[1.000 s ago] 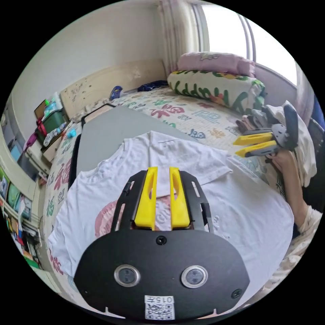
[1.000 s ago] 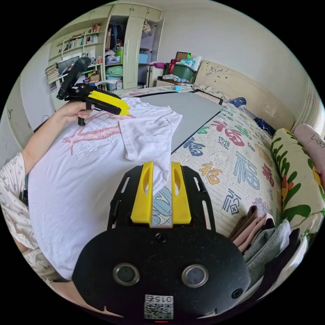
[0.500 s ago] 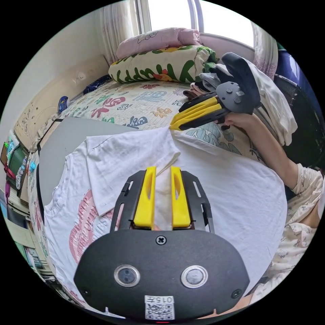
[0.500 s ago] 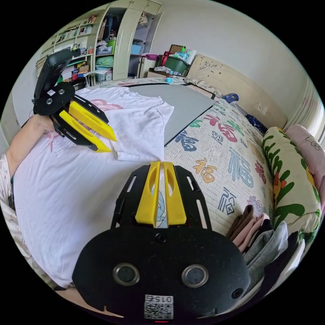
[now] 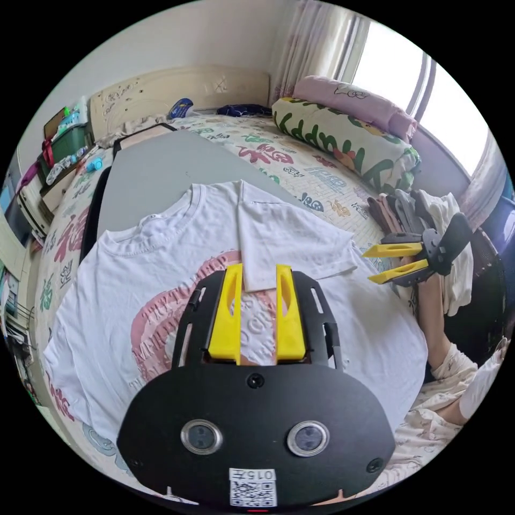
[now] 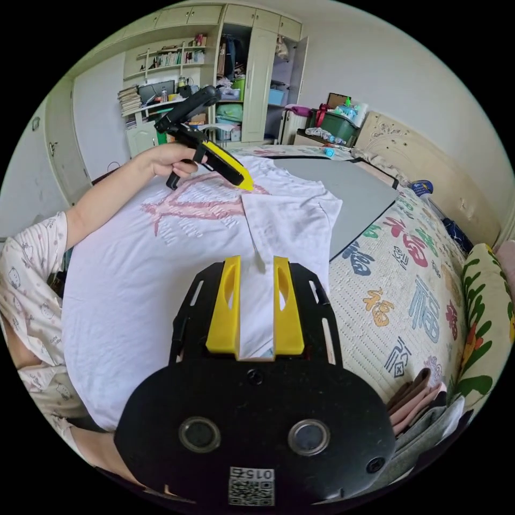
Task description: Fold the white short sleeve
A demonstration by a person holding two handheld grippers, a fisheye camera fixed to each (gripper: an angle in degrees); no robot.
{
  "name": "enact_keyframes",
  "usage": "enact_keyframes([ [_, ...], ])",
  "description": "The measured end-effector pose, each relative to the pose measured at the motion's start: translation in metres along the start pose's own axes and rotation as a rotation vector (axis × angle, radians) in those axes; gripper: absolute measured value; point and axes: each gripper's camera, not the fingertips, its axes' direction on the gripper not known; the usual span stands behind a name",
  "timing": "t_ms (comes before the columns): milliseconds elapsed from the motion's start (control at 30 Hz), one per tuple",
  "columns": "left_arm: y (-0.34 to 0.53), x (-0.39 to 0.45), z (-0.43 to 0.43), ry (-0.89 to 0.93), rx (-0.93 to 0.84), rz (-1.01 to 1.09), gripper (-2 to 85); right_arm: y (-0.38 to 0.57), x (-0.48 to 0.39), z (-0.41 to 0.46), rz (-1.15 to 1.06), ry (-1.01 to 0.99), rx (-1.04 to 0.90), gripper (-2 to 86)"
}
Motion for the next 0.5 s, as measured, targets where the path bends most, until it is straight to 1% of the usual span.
enact_keyframes([
  [133, 0.003, 0.005, 0.046, -0.016, -0.085, 0.000, 8.3, -0.002, 0.009, 0.014, 0.011, 0.048, -0.057, 6.7],
  [167, 0.005, 0.012, 0.051, -0.036, -0.072, 0.007, 6.5, -0.002, 0.014, 0.014, 0.028, 0.064, -0.051, 5.0],
  [200, 0.005, 0.018, 0.056, -0.031, -0.077, 0.016, 3.9, -0.002, 0.019, 0.013, 0.042, 0.071, -0.050, 2.9],
  [267, 0.007, 0.027, 0.065, -0.013, -0.077, 0.032, 1.3, -0.001, 0.026, 0.011, 0.044, 0.053, -0.042, 0.5],
  [500, 0.013, 0.056, 0.068, 0.009, -0.019, 0.031, -0.3, -0.005, 0.040, 0.008, 0.005, -0.019, -0.012, -0.4],
])
